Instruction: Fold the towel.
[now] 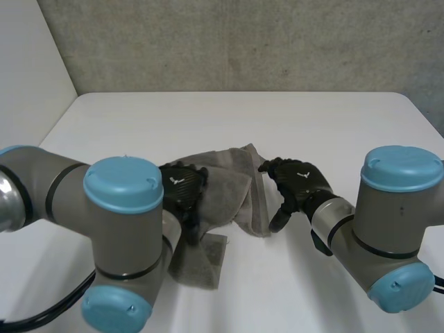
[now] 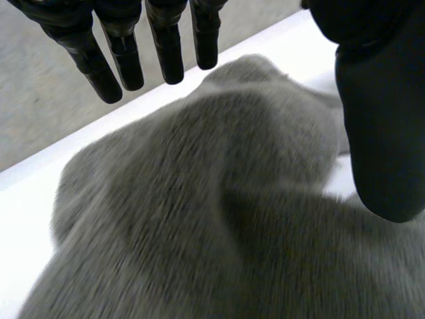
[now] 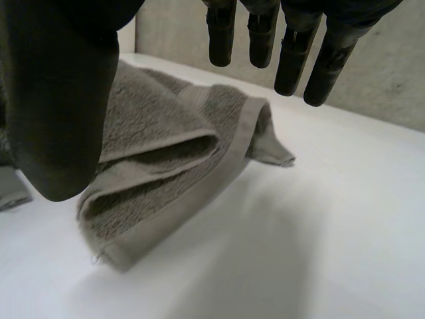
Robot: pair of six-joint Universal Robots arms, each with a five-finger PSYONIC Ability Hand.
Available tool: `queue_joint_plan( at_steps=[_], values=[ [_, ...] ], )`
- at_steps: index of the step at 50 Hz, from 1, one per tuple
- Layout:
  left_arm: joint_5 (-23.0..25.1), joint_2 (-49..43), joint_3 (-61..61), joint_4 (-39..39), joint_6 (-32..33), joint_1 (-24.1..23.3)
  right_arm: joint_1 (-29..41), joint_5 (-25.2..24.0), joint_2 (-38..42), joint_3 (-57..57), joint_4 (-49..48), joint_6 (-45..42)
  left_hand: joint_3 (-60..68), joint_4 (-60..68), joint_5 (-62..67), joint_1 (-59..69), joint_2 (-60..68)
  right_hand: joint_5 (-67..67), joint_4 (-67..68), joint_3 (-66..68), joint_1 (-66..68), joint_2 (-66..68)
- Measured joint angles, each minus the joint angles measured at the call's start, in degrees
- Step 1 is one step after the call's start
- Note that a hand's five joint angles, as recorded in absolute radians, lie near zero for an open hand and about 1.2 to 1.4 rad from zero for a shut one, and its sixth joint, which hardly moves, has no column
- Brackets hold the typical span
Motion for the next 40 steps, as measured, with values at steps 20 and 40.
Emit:
queue_joint_plan(
  at_steps=[20, 40],
  values=[
    [-4.09, 2.98, -8.98, -0.25, -9.65, -2.7, 4.61, 0.47, 10.09, -4.26, -1.85, -0.69, -0.06, 0.01, 0.52, 0.0, -0.09, 7.0, 4.33, 4.89, 6.67, 4.33],
    [-4.1, -2.32, -6.42, -0.35, -9.93, -2.45, 5.35, 2.8, 14.52, -8.82, -5.97, -1.69, -0.02, 0.01, 0.98, 0.0, -0.07, 36.76, 35.87, 36.66, 38.34, 36.46]
  ],
)
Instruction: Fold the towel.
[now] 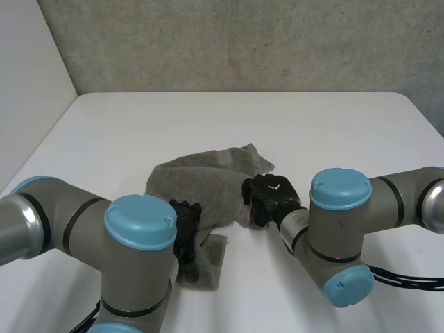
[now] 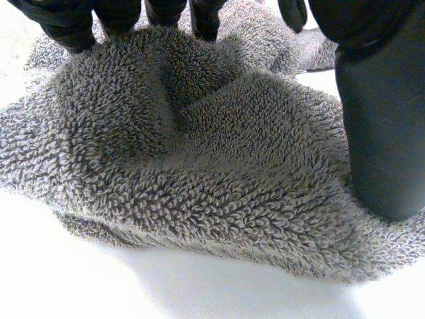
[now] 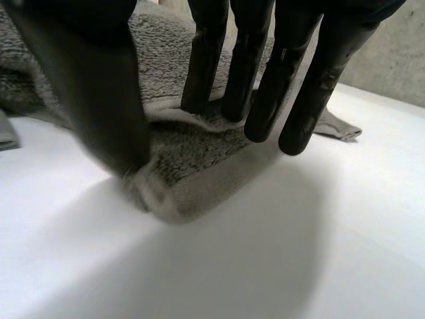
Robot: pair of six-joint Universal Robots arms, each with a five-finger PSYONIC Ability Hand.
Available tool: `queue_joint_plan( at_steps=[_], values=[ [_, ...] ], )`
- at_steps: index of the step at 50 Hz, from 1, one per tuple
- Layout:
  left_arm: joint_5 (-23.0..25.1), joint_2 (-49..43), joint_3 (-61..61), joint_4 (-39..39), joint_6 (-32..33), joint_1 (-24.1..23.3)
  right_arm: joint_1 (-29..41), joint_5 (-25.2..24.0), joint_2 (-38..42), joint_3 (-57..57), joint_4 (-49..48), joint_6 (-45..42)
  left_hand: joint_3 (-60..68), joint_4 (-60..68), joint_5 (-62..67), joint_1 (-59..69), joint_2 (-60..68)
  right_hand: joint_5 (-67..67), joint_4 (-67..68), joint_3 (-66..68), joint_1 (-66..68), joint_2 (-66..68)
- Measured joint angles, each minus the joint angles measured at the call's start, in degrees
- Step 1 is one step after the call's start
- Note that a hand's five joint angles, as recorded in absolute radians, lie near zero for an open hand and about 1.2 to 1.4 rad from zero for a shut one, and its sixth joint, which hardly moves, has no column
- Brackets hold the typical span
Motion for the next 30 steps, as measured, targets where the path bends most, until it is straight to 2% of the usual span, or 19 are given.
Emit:
queue_joint_plan(
  at_steps=[3, 10, 17, 24, 27, 30],
  values=[
    [0.0, -0.03, 0.09, -0.01, 0.03, 0.06, -0.05, 0.28, 0.39, -0.23, -0.65, -1.37, 0.0, 0.0, 0.04, 0.0, 0.0, 7.16, 7.04, 7.09, 6.86, 6.8],
    [0.0, 0.36, 0.06, -0.05, 0.01, 0.11, -0.16, 0.48, 1.21, -0.5, -0.94, -3.01, 0.0, 0.0, 0.03, 0.0, 0.01, 7.87, 7.67, 7.62, 7.13, 7.17],
    [-0.02, 0.82, -0.14, -0.16, -0.01, 0.01, -0.11, 0.58, 1.64, -0.63, -0.58, -2.98, 0.0, 0.0, 0.04, 0.0, 0.01, -7.19, -8.93, -9.3, -10.29, -9.22],
    [-0.01, 1.13, -0.32, -0.19, -0.01, -0.12, 0.0, 0.62, 1.44, -0.58, -0.23, -2.62, 0.0, 0.0, 0.07, 0.0, 0.01, -7.36, -10.1, -10.29, -11.36, -9.76],
    [0.03, 1.13, -0.38, -0.19, -0.01, -0.14, 0.01, 0.55, 1.45, -0.56, -0.2, -2.61, 0.0, 0.0, 0.04, 0.0, 0.01, -6.05, -7.26, -7.18, -7.77, -7.63],
    [0.07, 1.05, -0.41, -0.19, -0.01, -0.14, 0.0, 0.4, 1.51, -0.54, -0.23, -2.59, 0.0, 0.0, 0.05, 0.0, 0.01, 10.27, 8.94, 8.89, 8.57, 9.02]
  ],
)
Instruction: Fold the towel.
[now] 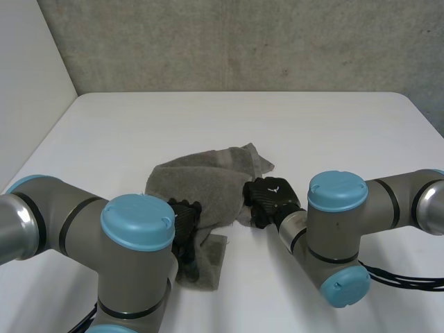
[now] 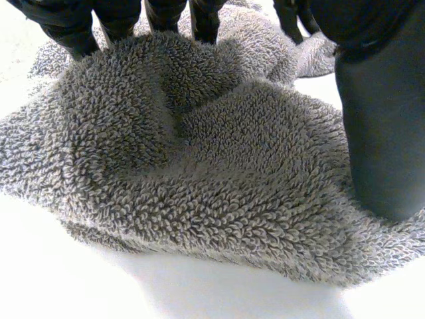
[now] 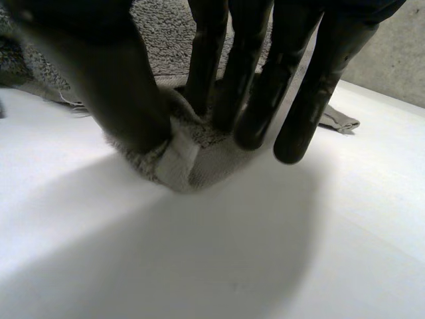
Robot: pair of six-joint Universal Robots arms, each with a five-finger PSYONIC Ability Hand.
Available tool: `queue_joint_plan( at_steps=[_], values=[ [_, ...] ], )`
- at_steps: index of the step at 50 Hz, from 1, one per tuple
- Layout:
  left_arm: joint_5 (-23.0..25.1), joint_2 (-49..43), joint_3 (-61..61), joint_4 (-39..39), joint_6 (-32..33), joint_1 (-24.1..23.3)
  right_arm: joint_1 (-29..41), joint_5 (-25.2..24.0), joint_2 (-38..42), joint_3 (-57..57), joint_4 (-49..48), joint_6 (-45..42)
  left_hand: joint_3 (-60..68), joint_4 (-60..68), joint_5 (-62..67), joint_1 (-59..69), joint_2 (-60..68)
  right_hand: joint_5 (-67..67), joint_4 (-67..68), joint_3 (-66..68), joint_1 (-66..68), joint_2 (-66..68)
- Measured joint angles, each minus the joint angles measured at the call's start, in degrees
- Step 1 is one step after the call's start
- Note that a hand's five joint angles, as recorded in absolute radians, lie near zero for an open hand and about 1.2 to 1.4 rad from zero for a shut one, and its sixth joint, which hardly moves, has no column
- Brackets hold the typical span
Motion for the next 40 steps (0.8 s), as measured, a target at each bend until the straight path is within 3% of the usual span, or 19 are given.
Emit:
queue_joint_plan(
  at_steps=[1, 3, 11, 16, 24, 29, 35, 40],
  values=[
    [0.03, -0.06, -0.01, 0.0, 0.0, -0.01, -0.02, -0.09, 0.04, 0.01, -0.07, 0.03, 0.0, 0.0, 0.03, 0.0, 0.01, 8.89, 9.32, 9.42, 8.93, 9.72],
    [0.09, -0.22, -0.01, 0.04, 0.0, -0.04, -0.06, -0.28, 0.06, 0.01, -0.17, 0.11, 0.54, 0.28, 0.83, 0.3, 0.56, 15.37, 15.81, 15.82, 14.58, 15.18],
    [0.17, -0.9, -0.09, 0.29, -0.03, -0.34, -0.6, -0.73, -2.53, -0.03, -0.32, 0.57, 7.2, 6.34, 7.05, 6.06, 6.48, 15.72, 16.26, 16.25, 15.04, 15.26],
    [0.14, -1.18, 0.04, 0.71, -0.11, -0.56, -2.83, -1.0, -7.55, -0.06, -0.13, 1.5, 19.33, 18.62, 19.22, 18.54, 19.1, 15.72, 16.27, 16.26, 15.19, 15.27],
    [0.3, -0.94, 0.87, 0.82, -0.13, 0.01, -10.7, -3.7, -16.07, -0.08, 0.7, 1.43, 49.29, 47.26, 48.73, 46.34, 48.71, 15.72, 16.27, 16.52, 15.57, 15.27],
    [0.88, 1.15, 1.45, 0.5, 0.07, 1.97, -15.69, -6.23, -20.24, -0.13, 1.91, 0.3, 56.98, 54.71, 55.49, 54.1, 55.69, 15.72, 16.27, 16.53, 16.34, 15.27],
    [6.35, 8.36, 3.86, -0.35, 1.48, 7.76, -21.79, -9.35, -26.78, -1.07, 4.01, -2.55, 58.21, 55.95, 56.64, 55.11, 56.62, 15.72, 16.42, 16.55, 16.36, 15.27],
    [14.52, 13.98, 7.15, -2.3, 2.67, 12.82, -23.52, -10.73, -31.52, -1.95, 5.85, -5.67, 58.06, 55.95, 56.65, 55.11, 56.61, 15.72, 16.42, 16.56, 16.36, 15.32]
  ],
)
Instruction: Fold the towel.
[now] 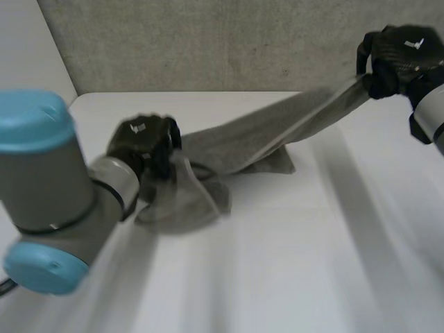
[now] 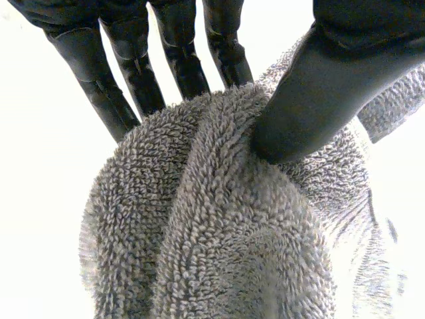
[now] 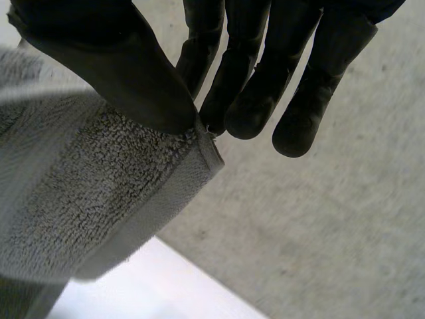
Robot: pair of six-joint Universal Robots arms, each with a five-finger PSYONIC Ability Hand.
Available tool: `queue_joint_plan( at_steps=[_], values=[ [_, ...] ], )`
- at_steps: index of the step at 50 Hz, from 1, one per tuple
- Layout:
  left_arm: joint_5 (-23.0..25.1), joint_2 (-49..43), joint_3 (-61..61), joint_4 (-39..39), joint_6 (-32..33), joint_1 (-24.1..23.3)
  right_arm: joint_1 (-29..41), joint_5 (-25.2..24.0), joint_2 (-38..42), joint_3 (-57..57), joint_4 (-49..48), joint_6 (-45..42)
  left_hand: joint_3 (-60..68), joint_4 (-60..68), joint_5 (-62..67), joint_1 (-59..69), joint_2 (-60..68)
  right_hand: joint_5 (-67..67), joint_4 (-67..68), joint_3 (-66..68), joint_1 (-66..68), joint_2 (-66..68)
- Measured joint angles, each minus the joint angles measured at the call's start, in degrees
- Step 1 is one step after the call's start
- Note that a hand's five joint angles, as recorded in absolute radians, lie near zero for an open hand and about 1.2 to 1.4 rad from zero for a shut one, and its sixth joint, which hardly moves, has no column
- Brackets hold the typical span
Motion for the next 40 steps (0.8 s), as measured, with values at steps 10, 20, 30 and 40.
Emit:
queue_joint_plan(
  at_steps=[10, 20, 30, 40],
  values=[
    [9.96, 1.83, 4.41, -5.99, 0.6, 6.81, 0.95, -2.94, -3.68, 0.39, 6.65, -9.5, -1.78, -0.17, -0.15, -0.06, -0.25, 0.0, 0.0, 0.17, 0.01, 0.0],
    [14.4, -6.73, 5.78, -7.84, 4.29, 11.01, 4.01, -2.83, 6.11, -3.36, 18.25, -24.0, -8.52, -7.48, -6.85, -6.76, -7.74, 0.01, 0.0, 0.21, 0.02, 0.0],
    [15.75, -16.27, 17.06, -7.46, 13.92, 13.22, 7.93, 2.1, 16.83, -11.41, 16.17, -31.73, -8.99, -7.87, -7.4, -7.24, -8.19, 0.01, 0.0, 0.23, 0.02, 0.01],
    [23.12, -12.81, 29.7, 0.28, 12.62, 12.79, 10.4, 9.28, 11.06, -10.46, -18.63, -19.92, -8.3, -6.8, -7.07, -6.2, -7.14, 0.01, 0.0, 0.24, 0.02, 0.01]
  ],
)
